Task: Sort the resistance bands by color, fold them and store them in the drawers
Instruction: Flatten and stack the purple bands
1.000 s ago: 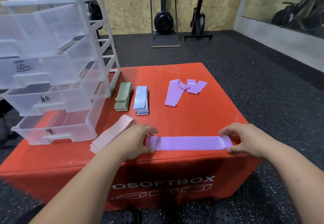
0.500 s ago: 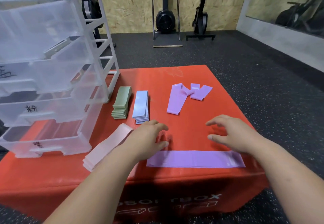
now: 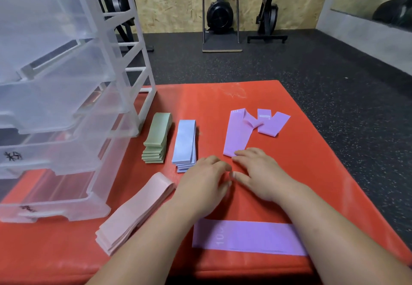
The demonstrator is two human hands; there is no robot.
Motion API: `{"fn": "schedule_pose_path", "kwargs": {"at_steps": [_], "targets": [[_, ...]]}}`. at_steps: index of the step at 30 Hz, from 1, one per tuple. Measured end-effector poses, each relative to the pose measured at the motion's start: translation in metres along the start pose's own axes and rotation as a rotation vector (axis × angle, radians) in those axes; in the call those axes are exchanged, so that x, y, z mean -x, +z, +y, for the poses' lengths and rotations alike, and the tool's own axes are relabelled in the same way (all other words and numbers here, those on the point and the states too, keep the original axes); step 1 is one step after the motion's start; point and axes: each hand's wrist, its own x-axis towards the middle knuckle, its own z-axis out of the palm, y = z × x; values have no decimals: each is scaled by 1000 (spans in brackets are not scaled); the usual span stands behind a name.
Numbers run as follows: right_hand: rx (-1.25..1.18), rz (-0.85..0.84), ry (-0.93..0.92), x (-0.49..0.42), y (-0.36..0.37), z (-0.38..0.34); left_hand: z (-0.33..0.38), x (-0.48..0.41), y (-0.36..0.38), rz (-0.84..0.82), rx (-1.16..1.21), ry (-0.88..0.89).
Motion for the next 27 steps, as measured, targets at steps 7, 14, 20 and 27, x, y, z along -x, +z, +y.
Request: {"fn": "schedule_pose_path", "kwargs": {"at_steps": [7, 14, 20, 27], "targets": [[-266, 252, -65, 17, -26, 3, 1, 2, -11, 43, 20, -50], [-346, 159, 15, 72, -61, 37, 15, 11, -19, 62, 15, -67], [-60, 115, 259, 113, -68, 90, 29, 18, -19, 61, -1, -79], [-112, 223, 260, 103, -61, 83, 38, 13, -8, 22, -7, -103]]}}
